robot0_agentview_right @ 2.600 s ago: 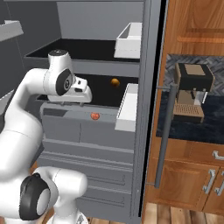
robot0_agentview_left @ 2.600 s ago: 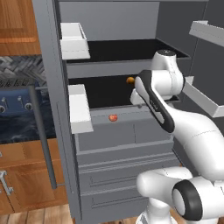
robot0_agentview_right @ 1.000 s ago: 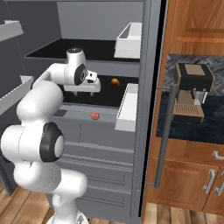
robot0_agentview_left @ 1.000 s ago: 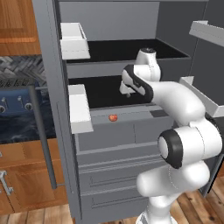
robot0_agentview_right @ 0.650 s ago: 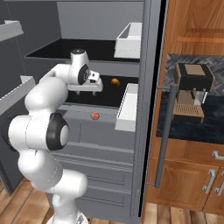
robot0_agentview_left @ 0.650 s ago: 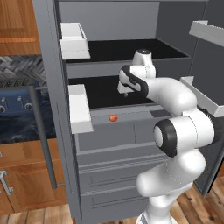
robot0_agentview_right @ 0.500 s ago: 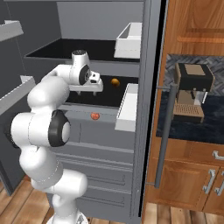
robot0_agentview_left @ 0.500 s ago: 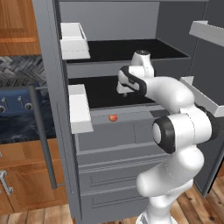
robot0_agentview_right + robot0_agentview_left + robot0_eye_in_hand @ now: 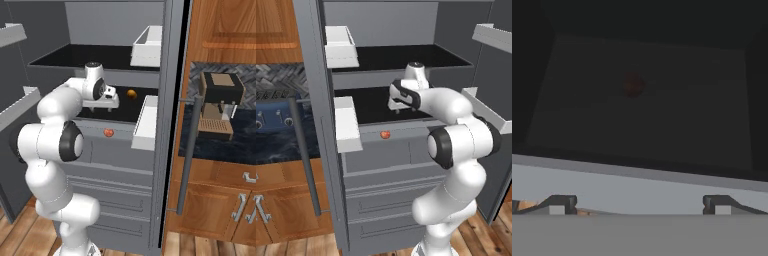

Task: Fully open the fridge drawer.

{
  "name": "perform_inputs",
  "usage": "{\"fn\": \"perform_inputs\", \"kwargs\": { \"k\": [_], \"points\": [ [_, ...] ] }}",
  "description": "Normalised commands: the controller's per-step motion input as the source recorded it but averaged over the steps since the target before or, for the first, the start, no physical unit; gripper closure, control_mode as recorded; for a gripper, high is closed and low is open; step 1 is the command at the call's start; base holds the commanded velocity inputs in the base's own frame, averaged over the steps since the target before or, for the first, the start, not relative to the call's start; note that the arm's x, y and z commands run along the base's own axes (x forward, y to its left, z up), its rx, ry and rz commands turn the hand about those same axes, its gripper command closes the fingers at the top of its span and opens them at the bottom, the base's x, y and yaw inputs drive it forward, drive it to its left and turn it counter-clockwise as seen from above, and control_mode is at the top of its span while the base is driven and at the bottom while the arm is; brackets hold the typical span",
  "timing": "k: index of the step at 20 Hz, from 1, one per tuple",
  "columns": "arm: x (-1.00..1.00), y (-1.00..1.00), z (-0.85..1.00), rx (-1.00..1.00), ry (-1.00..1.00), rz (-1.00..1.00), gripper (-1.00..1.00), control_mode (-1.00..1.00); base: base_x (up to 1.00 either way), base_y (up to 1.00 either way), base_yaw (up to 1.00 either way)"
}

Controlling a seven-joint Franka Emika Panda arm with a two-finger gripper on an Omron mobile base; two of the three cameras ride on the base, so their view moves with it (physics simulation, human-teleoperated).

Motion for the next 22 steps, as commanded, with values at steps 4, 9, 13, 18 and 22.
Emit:
{"fn": "perform_inputs", "kwargs": {
  "k": [4, 9, 13, 18, 22],
  "points": [
    [0.01, 0.0, -0.42, 0.0, 0.0, 0.0, -1.0, -1.0, 0.0, 0.0, 0.0],
    [0.0, 0.0, -0.38, 0.0, 0.0, 0.0, -1.0, -1.0, 0.0, 0.0, 0.0],
    [0.0, 0.0, -0.34, 0.0, 0.0, 0.0, -1.0, -1.0, 0.0, 0.0, 0.0],
    [0.0, 0.0, -0.39, 0.0, 0.0, 0.0, -1.0, -1.0, 0.0, 0.0, 0.0],
    [-0.1, 0.0, -0.44, 0.0, 0.01, 0.0, -1.0, -1.0, 0.0, 0.0, 0.0]
  ]
}}
